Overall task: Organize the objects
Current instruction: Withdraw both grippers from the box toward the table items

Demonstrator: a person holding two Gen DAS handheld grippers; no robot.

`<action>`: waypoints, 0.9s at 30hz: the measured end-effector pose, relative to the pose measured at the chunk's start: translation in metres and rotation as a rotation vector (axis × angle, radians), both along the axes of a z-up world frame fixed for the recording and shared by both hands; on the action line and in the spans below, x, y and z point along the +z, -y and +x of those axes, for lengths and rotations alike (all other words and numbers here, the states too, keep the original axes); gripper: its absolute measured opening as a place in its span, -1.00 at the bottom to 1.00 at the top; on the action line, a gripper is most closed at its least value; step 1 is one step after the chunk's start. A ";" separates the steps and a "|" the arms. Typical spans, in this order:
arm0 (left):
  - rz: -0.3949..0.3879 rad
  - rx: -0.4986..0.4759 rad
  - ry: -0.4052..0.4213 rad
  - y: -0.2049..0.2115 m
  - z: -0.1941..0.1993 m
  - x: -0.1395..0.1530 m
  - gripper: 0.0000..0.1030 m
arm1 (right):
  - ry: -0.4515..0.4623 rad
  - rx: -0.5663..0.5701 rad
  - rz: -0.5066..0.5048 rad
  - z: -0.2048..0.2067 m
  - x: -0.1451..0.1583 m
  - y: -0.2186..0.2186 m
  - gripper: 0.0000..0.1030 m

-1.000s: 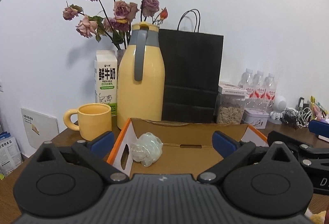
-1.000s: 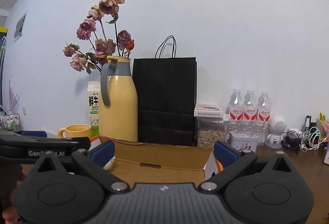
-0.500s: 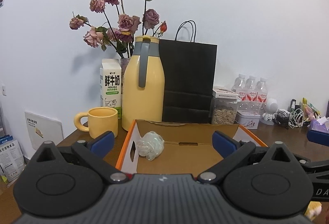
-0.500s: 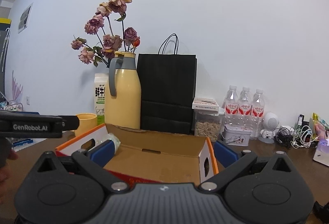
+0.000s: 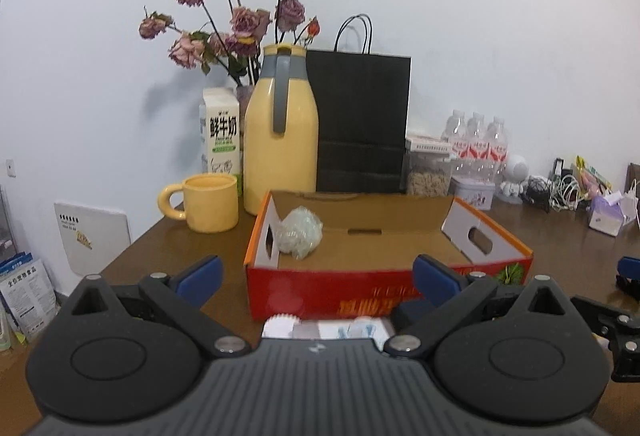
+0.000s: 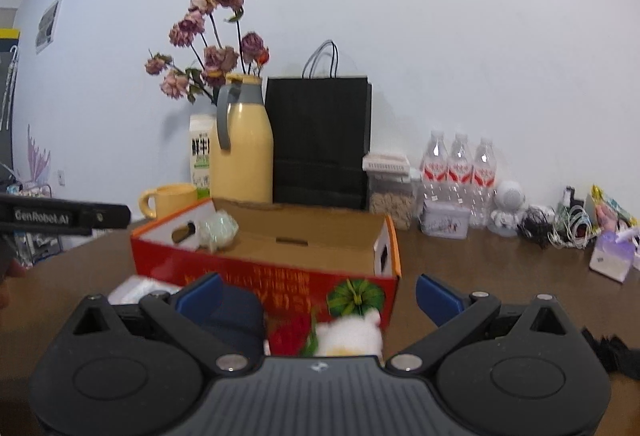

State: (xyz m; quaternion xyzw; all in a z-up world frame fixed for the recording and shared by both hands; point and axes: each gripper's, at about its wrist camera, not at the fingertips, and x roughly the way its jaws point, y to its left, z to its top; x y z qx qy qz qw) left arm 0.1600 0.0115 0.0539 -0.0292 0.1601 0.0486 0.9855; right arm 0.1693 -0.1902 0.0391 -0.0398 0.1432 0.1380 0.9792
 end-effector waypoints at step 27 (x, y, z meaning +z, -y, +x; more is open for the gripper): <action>0.008 0.029 -0.140 -0.020 -0.027 -0.034 1.00 | -0.285 -0.087 0.090 0.039 -0.044 0.039 1.00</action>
